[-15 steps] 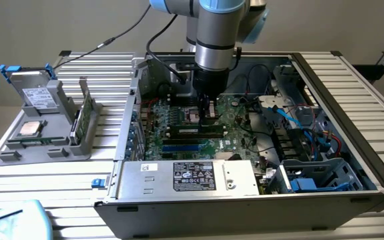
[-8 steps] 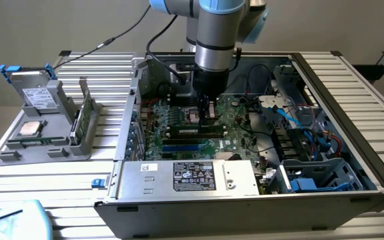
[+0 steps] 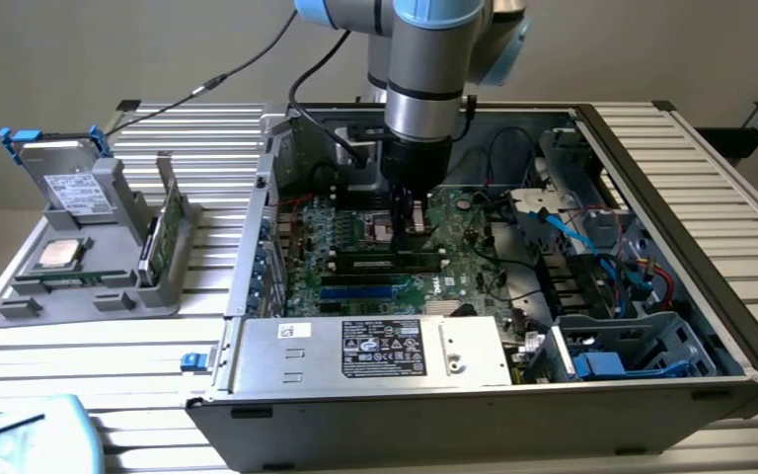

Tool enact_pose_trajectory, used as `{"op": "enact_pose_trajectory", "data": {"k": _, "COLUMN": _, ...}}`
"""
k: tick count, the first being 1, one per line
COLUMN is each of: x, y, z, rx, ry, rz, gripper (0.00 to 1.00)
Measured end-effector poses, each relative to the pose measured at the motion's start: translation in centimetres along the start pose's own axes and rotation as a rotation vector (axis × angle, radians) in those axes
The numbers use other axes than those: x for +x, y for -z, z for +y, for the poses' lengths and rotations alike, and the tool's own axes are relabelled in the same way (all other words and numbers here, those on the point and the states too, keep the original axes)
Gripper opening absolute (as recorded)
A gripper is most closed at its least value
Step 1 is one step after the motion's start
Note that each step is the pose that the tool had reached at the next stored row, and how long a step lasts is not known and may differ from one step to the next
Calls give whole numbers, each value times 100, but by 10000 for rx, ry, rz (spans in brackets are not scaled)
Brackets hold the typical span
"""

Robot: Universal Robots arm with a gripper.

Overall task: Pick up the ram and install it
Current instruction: 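Press down the ram until it locks into place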

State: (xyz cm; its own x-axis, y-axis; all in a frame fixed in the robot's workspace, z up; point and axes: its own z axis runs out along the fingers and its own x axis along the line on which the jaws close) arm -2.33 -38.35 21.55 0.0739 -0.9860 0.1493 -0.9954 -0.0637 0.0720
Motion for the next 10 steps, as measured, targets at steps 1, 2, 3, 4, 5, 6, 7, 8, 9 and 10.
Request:
{"op": "enact_pose_trajectory", "data": {"k": 1, "x": 0, "y": 0, "z": 0, "rx": 0, "ry": 0, "rz": 0, "gripper": 28}}
{"op": "enact_pose_trajectory", "data": {"k": 2, "x": 0, "y": 0, "z": 0, "rx": 0, "ry": 0, "rz": 1, "gripper": 34}}
{"op": "enact_pose_trajectory", "data": {"k": 3, "x": 0, "y": 1, "z": 0, "rx": -1, "ry": 0, "rz": 2, "gripper": 34}}
{"op": "enact_pose_trajectory", "data": {"k": 4, "x": 0, "y": 1, "z": 0, "rx": -1, "ry": 0, "rz": 2, "gripper": 40}}
{"op": "enact_pose_trajectory", "data": {"k": 5, "x": 0, "y": 1, "z": 0, "rx": -1, "ry": 0, "rz": 2, "gripper": 40}}
{"op": "enact_pose_trajectory", "data": {"k": 6, "x": 1, "y": 2, "z": 0, "rx": -2, "ry": 0, "rz": 3, "gripper": 46}}
{"op": "enact_pose_trajectory", "data": {"k": 7, "x": 2, "y": 8, "z": 1, "rx": -2, "ry": 0, "rz": 5, "gripper": 46}}
{"op": "enact_pose_trajectory", "data": {"k": 8, "x": 4, "y": 21, "z": 2, "rx": -1, "ry": 1, "rz": 3, "gripper": 46}}
{"op": "enact_pose_trajectory", "data": {"k": 9, "x": 6, "y": 36, "z": 3, "rx": -1, "ry": 1, "rz": 2, "gripper": 46}}
{"op": "enact_pose_trajectory", "data": {"k": 10, "x": 8, "y": 52, "z": 5, "rx": -1, "ry": 1, "rz": 3, "gripper": 46}}
